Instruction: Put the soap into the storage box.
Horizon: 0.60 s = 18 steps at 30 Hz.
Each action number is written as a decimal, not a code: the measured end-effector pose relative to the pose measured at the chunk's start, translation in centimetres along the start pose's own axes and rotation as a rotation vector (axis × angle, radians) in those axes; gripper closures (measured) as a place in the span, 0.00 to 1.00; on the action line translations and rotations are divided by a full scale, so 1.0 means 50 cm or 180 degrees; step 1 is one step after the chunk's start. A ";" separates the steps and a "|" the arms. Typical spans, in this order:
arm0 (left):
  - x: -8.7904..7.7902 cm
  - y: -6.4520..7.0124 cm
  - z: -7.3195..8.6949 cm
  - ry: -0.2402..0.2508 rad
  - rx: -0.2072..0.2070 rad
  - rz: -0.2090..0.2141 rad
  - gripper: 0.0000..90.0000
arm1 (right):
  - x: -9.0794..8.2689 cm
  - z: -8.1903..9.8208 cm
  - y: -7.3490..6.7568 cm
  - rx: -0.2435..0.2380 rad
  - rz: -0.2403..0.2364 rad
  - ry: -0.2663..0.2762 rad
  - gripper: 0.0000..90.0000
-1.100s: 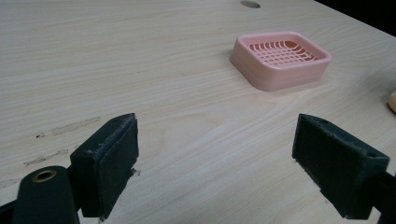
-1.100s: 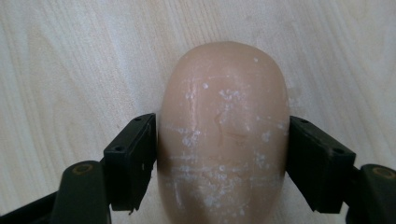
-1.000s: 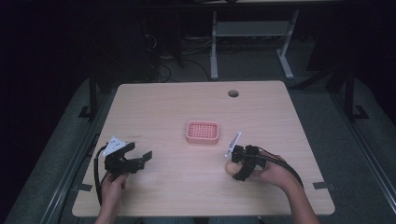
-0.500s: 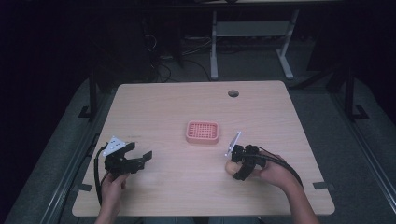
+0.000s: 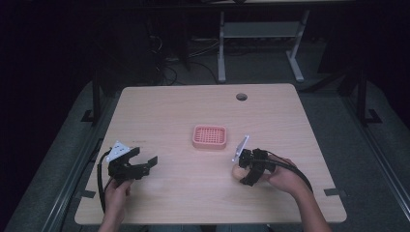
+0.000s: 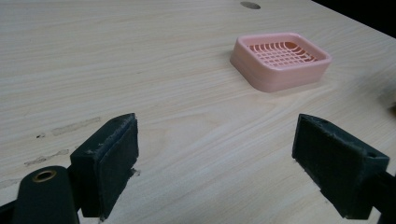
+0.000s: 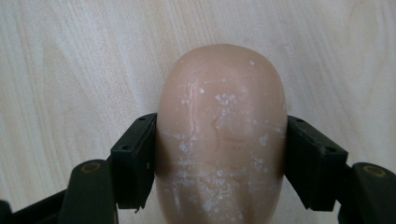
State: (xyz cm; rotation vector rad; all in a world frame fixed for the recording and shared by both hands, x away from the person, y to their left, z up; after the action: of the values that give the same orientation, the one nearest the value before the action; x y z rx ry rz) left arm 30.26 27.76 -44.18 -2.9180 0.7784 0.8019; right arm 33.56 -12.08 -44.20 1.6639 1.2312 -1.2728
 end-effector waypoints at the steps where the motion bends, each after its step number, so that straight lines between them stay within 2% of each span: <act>1: 0.000 0.000 0.000 0.0000 -0.0003 0.0004 0.16 | -0.004 -0.004 0.001 -0.0016 0.0008 -0.0012 0.35; 8: 0.000 0.001 0.000 0.0009 -0.0009 0.0007 0.16 | -0.016 -0.013 0.011 -0.0008 -0.0060 0.0092 0.35; 18: 0.001 0.002 0.000 0.0018 -0.0020 0.0005 0.16 | -0.027 -0.027 0.028 -0.0059 -0.0072 0.0109 0.35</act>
State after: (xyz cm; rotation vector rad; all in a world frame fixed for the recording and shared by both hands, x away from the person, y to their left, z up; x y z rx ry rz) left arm 30.24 27.67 -44.18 -2.9269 0.7801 0.7979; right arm 35.19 -11.61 -42.56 1.6694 1.2817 -1.2475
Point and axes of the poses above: each handheld gripper's, and its own axes: x roughly forward along the jaws, z roughly out of its underside, y roughly to its right, the point moved 1 cm from there along x, roughly forward along the jaws, and after that the axes turned 3 degrees about -z, right-handed, at the moved point
